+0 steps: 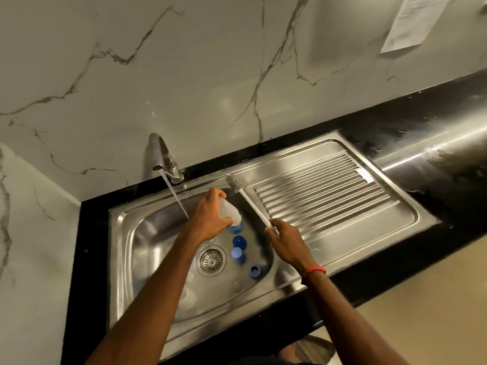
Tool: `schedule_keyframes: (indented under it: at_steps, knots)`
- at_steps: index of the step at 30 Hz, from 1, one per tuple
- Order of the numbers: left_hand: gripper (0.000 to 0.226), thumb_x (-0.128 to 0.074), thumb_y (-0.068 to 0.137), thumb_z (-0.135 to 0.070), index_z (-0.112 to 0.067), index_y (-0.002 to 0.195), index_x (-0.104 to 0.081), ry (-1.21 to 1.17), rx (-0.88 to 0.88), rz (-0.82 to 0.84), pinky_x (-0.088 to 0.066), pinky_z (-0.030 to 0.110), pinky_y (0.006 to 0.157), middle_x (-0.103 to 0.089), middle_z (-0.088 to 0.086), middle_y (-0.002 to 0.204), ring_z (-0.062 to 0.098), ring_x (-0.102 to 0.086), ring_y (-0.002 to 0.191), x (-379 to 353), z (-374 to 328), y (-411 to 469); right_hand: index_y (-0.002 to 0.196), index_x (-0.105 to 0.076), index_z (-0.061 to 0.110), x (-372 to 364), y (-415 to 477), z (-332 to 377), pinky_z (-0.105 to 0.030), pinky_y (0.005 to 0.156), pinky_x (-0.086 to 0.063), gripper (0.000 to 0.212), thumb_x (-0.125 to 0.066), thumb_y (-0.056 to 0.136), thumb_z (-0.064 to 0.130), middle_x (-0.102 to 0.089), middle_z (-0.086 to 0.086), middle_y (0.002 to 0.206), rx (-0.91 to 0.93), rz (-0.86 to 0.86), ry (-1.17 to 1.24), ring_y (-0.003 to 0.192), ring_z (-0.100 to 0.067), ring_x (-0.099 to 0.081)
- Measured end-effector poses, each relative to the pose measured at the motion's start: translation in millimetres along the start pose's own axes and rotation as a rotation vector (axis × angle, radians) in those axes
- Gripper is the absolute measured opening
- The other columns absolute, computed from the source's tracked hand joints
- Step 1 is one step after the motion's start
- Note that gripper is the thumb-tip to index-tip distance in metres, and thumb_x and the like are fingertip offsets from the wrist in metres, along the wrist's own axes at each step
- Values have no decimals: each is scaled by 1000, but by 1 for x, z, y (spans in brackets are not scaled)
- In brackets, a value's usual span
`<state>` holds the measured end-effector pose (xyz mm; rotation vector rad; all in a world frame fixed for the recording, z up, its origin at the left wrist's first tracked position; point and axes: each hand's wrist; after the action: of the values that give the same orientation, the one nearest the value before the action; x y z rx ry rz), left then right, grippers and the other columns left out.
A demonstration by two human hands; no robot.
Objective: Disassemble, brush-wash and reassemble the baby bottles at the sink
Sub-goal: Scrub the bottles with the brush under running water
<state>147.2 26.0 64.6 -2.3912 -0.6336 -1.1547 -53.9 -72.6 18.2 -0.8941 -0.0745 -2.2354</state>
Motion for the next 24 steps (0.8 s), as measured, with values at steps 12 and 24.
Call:
schedule_keyframes:
  at_steps: [12, 24]
  knots:
    - [71, -85, 77, -12, -28, 137, -51, -143, -160, 37, -45, 15, 73, -45, 7, 141, 27, -49, 125, -50, -70, 44, 96, -64, 14, 47, 8, -23, -51, 72, -55, 16, -54, 99, 26, -66, -5, 80, -109, -170, 198, 73, -26, -63]
    - [80, -86, 73, -8, -25, 141, -45, -122, -172, 71, -50, 34, 96, -50, 9, 141, 27, -50, 126, -98, -98, 97, 100, -65, 18, 74, 27, -68, -52, 71, -55, 18, -55, 100, 33, -64, -3, 82, -164, -252, 293, 73, -26, -62]
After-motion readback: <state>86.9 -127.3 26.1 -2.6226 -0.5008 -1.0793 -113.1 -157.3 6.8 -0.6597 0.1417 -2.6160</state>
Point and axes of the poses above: each hand's wrist, its own y-axis towards the middle knuckle, its own x-axis out of the back of the hand, z = x × y
